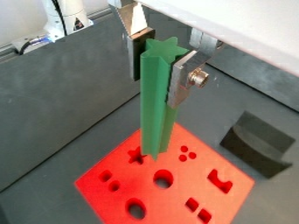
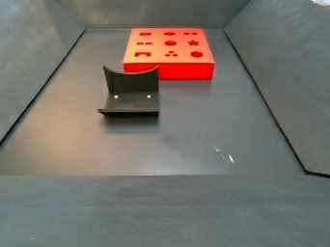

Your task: Insert the star object.

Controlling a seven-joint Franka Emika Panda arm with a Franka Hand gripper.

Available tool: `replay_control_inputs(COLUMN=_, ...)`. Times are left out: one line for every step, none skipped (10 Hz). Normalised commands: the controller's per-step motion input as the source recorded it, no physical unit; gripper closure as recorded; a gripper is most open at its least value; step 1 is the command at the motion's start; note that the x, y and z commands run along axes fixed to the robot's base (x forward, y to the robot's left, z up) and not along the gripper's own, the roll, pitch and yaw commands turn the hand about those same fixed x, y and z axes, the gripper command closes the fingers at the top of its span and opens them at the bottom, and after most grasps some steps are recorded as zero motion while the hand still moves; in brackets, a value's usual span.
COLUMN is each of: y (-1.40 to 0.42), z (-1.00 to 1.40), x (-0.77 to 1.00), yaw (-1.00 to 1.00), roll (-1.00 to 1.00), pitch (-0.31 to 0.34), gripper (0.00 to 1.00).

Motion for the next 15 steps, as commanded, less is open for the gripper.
replay_control_inputs(y=0.46, z=-0.33, x=0.00, yaw=0.63, roll=0.00, pitch=0.000, gripper=1.00)
replay_control_inputs(y=0.14, z=-0.21, x=0.00, yaw=0.87, roll=0.01, pitch=0.000, gripper=1.00)
replay_control_inputs(y=0.00, z=-0.08, x=0.00, yaw=1.00, roll=0.13, pitch=0.014, gripper=1.00)
replay_control_inputs(y=0.00, z=-0.03, x=0.00, yaw=0.98, roll=0.17, pitch=0.020, gripper=1.00)
replay_control_inputs(y=-0.14, z=-0.25, x=0.01, yaw=0.67, roll=0.17, pitch=-0.017, gripper=1.00)
replay_control_inputs(y=0.00, z=-0.57, x=0.00, yaw=0.55, roll=0.06, pitch=-0.059, gripper=1.00)
replay_control_inputs(y=0.00, z=-0.68, x=0.00, yaw=0.39, roll=0.00, pitch=-0.073, gripper=1.00)
replay_control_inputs(y=0.00, z=-0.55, x=-0.09, yaw=0.17, roll=0.00, pitch=-0.087, gripper=1.00)
replay_control_inputs(y=-0.04, z=-0.52, x=-0.22, yaw=0.00, roll=-0.09, pitch=-0.161, gripper=1.00)
replay_control_inputs(y=0.00, z=-0.42, x=-0.25, yaw=-0.09, roll=-0.16, pitch=-0.149, gripper=1.00)
replay_control_inputs(y=0.00, z=-0.17, x=-0.33, yaw=-0.06, roll=-0.08, pitch=-0.093, gripper=1.00)
replay_control_inputs(y=0.00, z=-0.11, x=-0.26, yaw=0.00, roll=0.00, pitch=-0.041, gripper=1.00)
replay_control_inputs(y=0.00, z=-0.13, x=-0.07, yaw=0.00, roll=0.00, pitch=-0.010, gripper=1.00)
replay_control_inputs(y=-0.10, z=-0.16, x=-0.05, yaw=0.04, roll=0.10, pitch=0.000, gripper=1.00)
replay_control_inputs(y=-0.17, z=-0.19, x=0.00, yaw=0.07, roll=0.10, pitch=0.066, gripper=1.00)
